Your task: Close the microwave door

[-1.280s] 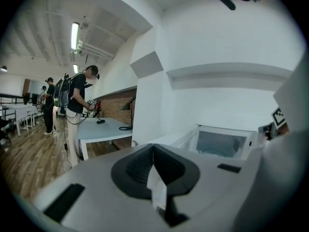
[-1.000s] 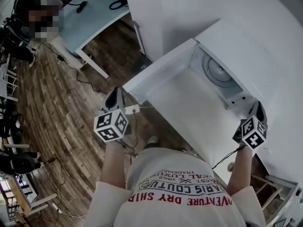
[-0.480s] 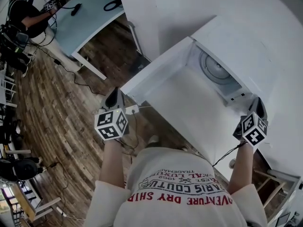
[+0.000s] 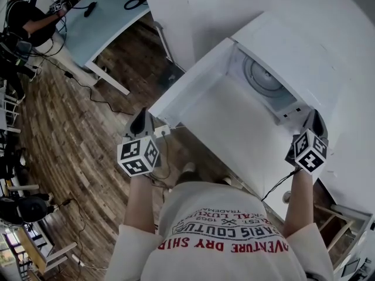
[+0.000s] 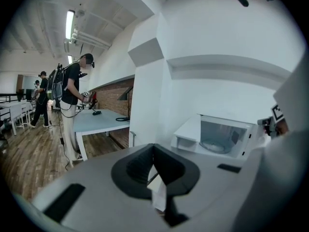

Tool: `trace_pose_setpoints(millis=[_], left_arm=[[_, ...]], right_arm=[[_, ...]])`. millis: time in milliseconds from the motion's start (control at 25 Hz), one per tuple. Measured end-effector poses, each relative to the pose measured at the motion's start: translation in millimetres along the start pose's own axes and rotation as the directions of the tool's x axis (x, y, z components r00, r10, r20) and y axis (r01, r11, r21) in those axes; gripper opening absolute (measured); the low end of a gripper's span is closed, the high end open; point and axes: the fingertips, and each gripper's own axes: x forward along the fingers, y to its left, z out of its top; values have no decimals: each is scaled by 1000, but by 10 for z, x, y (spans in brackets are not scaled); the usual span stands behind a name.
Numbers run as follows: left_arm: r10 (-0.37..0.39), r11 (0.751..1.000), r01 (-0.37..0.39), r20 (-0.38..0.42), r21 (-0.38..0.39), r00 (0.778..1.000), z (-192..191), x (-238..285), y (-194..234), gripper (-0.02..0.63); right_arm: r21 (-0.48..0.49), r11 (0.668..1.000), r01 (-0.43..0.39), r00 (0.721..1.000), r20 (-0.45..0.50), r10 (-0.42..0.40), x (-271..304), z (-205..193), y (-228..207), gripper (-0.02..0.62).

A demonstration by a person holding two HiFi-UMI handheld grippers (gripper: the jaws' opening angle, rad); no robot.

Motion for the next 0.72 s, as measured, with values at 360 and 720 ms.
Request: trace_pose_setpoints(millis=[360, 720], left_arm=[[-16, 1000, 16, -12, -14, 1000, -211, -154, -422, 6], [-77, 997, 76, -3, -14, 997, -300, -341, -960, 6]], right_arm=[[7, 999, -44, 999, -9, 44, -2, -57, -68, 12], [-6, 996, -83, 997, 1, 83, -108, -81, -40, 12]])
